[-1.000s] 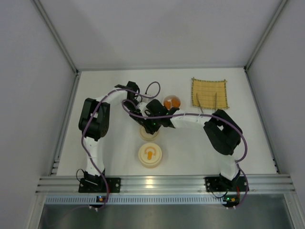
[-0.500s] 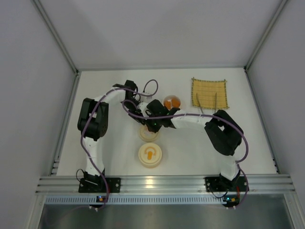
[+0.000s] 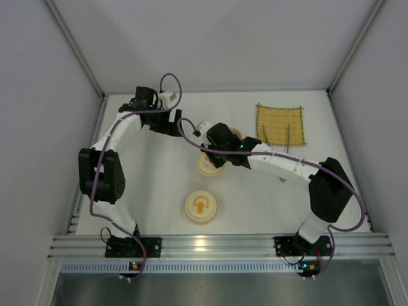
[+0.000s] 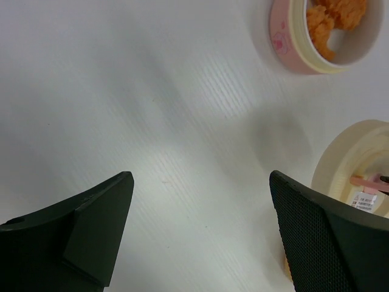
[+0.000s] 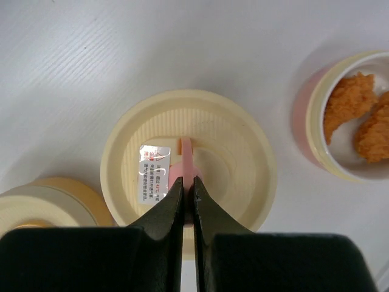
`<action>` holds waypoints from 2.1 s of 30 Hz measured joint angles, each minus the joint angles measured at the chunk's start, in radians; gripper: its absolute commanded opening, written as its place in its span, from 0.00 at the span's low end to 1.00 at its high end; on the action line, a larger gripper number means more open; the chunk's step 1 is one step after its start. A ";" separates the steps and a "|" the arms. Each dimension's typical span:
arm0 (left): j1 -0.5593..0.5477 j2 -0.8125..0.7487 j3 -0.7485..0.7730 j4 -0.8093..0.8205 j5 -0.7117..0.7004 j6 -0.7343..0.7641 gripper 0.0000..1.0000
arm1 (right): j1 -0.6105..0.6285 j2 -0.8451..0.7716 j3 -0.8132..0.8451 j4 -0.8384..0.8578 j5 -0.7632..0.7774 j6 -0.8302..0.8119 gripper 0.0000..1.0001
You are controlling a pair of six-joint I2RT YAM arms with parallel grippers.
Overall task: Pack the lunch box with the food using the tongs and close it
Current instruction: Pick up the box lid from the center of the board, then close the box lid on the packing box.
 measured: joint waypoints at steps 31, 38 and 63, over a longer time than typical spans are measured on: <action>0.013 -0.121 -0.179 0.040 0.212 -0.028 0.98 | -0.478 0.259 0.484 -0.212 -0.485 -0.531 0.00; 0.020 -0.134 -0.214 0.044 0.228 -0.024 0.98 | -0.477 0.270 0.483 -0.218 -0.498 -0.544 0.00; 0.049 -0.145 -0.228 0.043 0.240 0.000 0.98 | -0.477 0.361 0.449 -0.216 -0.505 -0.544 0.00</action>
